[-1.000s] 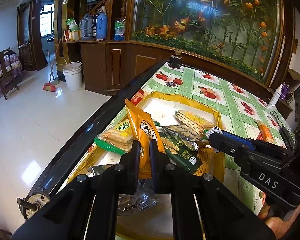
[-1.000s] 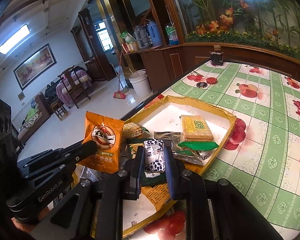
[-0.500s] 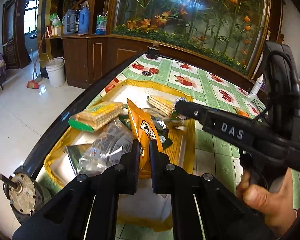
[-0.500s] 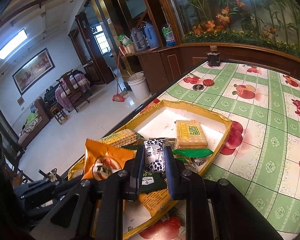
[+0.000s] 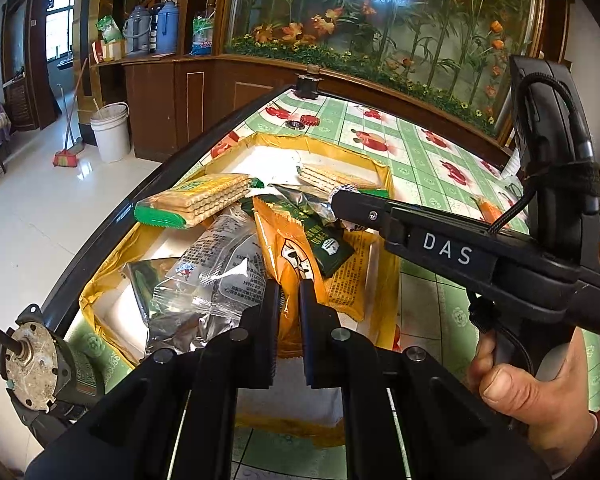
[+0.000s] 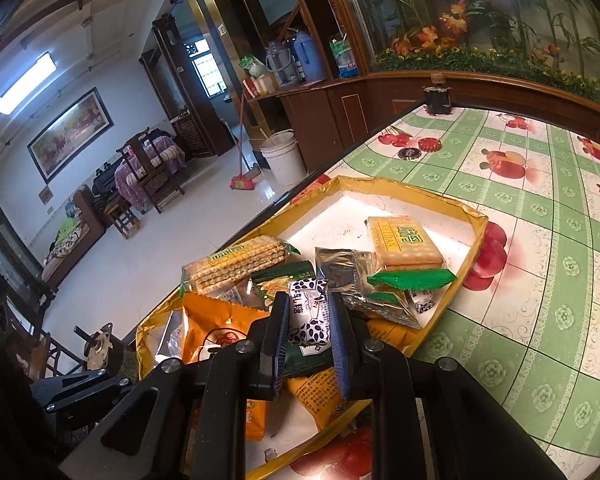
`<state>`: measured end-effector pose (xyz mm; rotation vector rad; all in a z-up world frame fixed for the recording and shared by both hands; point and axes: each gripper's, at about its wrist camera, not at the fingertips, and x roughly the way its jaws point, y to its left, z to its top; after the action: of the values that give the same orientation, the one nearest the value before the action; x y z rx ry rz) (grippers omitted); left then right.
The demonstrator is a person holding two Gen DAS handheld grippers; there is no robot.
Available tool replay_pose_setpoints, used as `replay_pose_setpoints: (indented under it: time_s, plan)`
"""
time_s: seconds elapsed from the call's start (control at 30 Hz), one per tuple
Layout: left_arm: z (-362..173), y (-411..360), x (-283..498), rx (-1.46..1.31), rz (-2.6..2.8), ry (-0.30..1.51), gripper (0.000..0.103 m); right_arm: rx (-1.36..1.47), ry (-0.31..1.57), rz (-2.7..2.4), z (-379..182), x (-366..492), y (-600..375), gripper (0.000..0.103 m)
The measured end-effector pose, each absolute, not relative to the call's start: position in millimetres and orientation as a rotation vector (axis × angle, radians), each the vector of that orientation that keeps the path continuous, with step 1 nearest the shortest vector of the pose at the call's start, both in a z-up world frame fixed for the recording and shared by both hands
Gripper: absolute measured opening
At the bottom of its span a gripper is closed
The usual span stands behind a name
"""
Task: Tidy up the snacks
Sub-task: 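Carry the orange packet and candy into the tray box and release both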
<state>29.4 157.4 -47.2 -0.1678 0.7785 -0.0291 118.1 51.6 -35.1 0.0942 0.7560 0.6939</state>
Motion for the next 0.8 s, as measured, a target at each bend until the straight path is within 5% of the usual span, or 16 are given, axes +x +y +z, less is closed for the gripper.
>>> replay_pose_setpoints:
  time_s: [0.8]
  plan:
    - [-53,154,27,-0.157,-0.007,0.802,0.008,0.096,0.797,0.674,-50,122,56,0.023]
